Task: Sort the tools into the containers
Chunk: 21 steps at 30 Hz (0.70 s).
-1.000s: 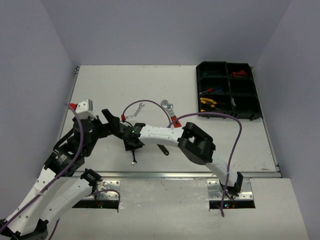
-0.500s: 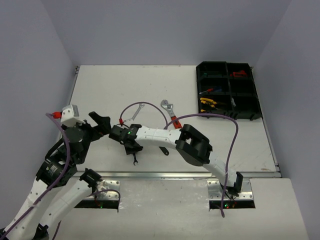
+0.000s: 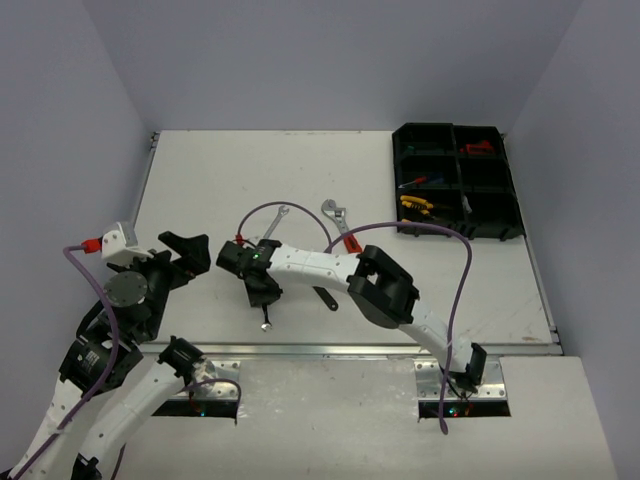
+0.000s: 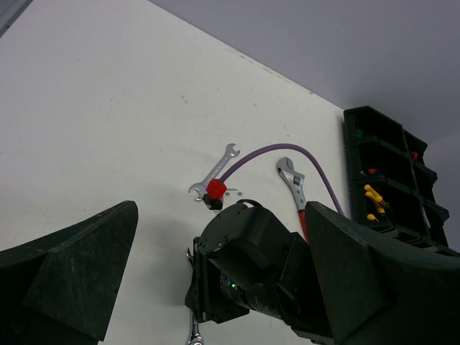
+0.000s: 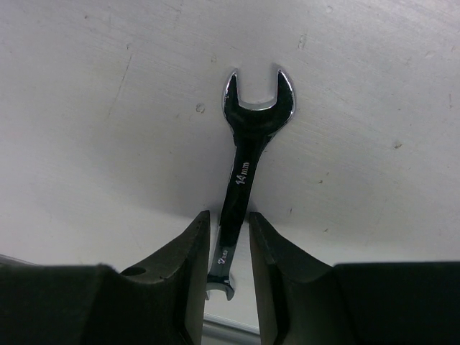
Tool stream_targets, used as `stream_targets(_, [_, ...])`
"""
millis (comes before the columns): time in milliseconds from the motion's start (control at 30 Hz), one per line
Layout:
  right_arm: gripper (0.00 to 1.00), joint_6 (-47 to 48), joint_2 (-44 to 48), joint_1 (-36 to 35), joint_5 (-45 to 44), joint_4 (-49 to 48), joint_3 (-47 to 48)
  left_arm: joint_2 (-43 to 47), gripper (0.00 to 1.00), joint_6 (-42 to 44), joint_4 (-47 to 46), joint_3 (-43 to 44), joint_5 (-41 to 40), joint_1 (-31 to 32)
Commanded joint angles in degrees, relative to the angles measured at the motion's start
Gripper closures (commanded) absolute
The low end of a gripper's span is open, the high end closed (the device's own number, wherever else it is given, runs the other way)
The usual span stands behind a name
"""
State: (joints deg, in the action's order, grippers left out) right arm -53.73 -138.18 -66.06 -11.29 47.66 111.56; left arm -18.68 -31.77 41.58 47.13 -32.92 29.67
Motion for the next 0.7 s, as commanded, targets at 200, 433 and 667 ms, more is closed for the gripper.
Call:
stream_targets(200, [0.81,1.8,-14.9,0.2,1.2,10.4,2.9,1.2,0.00,0.6,-2.0,0.6,0.8,-0.1])
stream_targets(433, [0.94,5.3,-12.9,1.2,0.7,12.4,-2.1,2.3,0.00,1.0,-2.5,0.3,1.3,-0.1])
stream_targets(667, [1.00,9.2,-3.3,1.3,4.0,5.7,-8.0,2.5,0.00,1.0,-2.6,0.2,1.3,-0.1])
